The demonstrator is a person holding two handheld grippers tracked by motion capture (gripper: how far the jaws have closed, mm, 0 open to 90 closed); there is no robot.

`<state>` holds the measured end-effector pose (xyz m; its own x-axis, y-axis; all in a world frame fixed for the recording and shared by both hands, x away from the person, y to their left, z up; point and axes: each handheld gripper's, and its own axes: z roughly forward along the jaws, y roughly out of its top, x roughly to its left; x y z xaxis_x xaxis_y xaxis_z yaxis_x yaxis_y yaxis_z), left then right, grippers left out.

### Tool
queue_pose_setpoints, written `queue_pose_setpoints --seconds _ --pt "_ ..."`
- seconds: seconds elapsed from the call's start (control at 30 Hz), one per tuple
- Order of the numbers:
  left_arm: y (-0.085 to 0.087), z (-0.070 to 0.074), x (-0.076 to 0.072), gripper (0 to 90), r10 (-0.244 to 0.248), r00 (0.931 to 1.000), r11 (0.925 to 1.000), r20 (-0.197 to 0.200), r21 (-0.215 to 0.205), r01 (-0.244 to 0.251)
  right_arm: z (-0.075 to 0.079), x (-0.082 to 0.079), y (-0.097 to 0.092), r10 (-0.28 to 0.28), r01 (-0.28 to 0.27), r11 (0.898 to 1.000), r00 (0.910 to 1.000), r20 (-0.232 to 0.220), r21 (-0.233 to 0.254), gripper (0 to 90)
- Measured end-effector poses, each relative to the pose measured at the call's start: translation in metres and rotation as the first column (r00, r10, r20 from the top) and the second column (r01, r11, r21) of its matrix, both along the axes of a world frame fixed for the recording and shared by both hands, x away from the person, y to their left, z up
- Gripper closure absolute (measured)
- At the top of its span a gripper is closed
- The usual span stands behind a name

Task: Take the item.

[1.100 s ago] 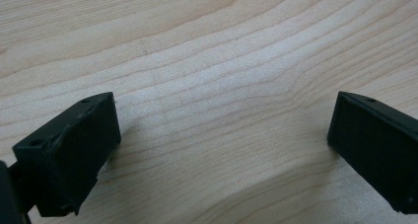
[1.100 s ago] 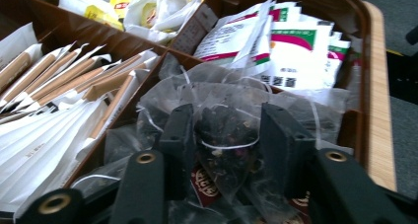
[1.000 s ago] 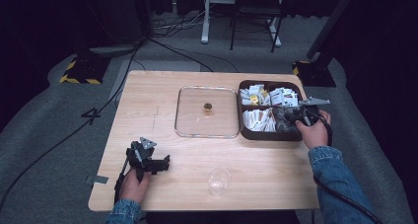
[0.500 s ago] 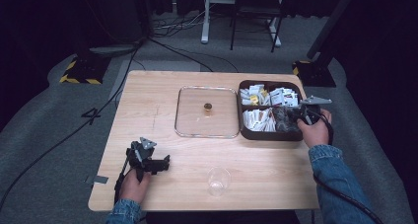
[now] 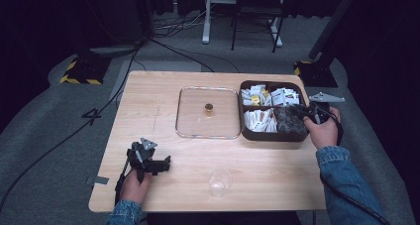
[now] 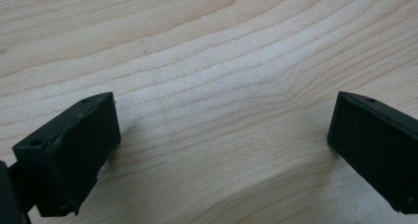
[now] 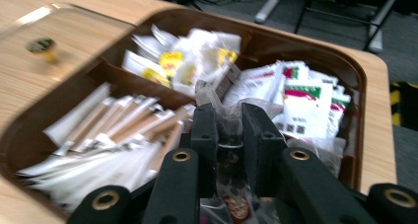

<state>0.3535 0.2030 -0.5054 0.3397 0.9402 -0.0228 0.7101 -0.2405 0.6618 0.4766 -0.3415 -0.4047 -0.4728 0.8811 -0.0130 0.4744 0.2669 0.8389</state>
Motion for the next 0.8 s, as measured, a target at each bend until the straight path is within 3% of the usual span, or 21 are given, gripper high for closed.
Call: queue_pose_setpoints --seconds 0.2,0.4,0.8 --pt "0.000 0.000 0.000 0.0 0.000 1.0000 1.0000 -0.001 0.000 0.000 0.013 -0.011 0.003 0.039 -0.040 0.998 0.9989 0.028 0.041 77.3" --pt "0.000 0.000 0.000 0.0 -0.001 1.0000 1.0000 0.000 -0.001 0.001 0.031 -0.029 0.011 0.107 -0.113 0.989 0.9923 0.062 0.096 77.3" --pt "0.000 0.000 0.000 0.0 0.000 1.0000 1.0000 0.000 -0.003 0.000 0.050 -0.053 0.029 0.203 -0.214 0.970 0.9746 0.093 0.117 77.4"
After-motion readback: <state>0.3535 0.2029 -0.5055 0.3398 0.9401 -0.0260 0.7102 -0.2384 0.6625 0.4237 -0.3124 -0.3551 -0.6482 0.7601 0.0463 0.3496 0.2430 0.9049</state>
